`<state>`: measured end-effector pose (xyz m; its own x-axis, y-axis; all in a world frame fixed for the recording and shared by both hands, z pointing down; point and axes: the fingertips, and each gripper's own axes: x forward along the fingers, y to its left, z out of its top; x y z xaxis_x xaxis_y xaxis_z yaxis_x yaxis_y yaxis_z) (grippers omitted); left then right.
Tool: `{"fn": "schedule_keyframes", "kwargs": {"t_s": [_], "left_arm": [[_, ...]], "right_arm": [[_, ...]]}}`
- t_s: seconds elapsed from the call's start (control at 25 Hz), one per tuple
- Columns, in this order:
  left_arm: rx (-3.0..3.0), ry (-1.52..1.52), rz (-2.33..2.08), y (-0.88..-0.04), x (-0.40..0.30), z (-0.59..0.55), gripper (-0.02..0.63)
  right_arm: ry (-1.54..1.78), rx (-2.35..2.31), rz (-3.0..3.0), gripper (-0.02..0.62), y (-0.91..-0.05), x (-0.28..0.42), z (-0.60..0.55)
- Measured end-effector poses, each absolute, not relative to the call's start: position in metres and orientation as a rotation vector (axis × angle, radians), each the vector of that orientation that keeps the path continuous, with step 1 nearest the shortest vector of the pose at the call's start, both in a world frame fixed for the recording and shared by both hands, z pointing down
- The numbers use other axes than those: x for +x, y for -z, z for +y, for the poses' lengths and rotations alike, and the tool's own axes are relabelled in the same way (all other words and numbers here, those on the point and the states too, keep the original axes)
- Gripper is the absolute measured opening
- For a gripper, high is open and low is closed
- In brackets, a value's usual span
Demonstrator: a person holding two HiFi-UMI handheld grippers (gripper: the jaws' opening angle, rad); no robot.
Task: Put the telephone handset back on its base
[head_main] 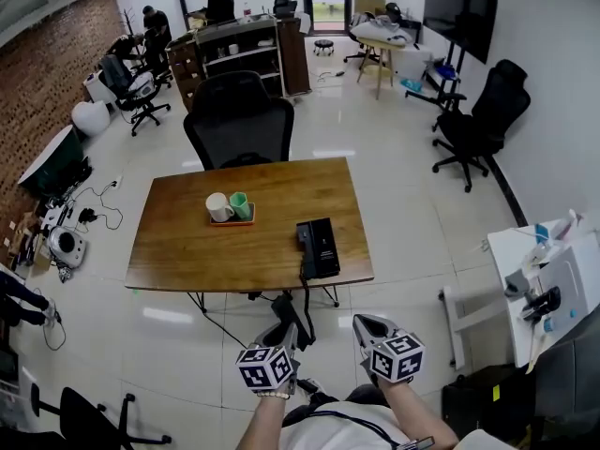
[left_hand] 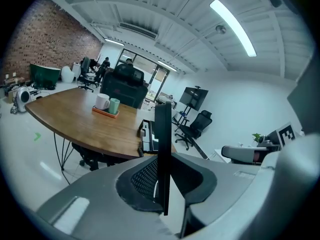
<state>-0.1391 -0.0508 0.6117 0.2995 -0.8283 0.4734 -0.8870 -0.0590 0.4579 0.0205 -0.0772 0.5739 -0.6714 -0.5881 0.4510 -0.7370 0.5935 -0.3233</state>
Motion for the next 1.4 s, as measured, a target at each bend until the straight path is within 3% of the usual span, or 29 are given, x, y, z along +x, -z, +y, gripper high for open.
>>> {"fn": "schedule_keyframes", "kwargs": {"t_s": [1.4], "left_arm": [[1.982, -0.021, -0.764, -0.685, -0.136, -0.256, 0.071]], "right_arm": [[-0.762, 1.200, -2.449, 0.002, -0.596, 0.003, -0.218]]}}
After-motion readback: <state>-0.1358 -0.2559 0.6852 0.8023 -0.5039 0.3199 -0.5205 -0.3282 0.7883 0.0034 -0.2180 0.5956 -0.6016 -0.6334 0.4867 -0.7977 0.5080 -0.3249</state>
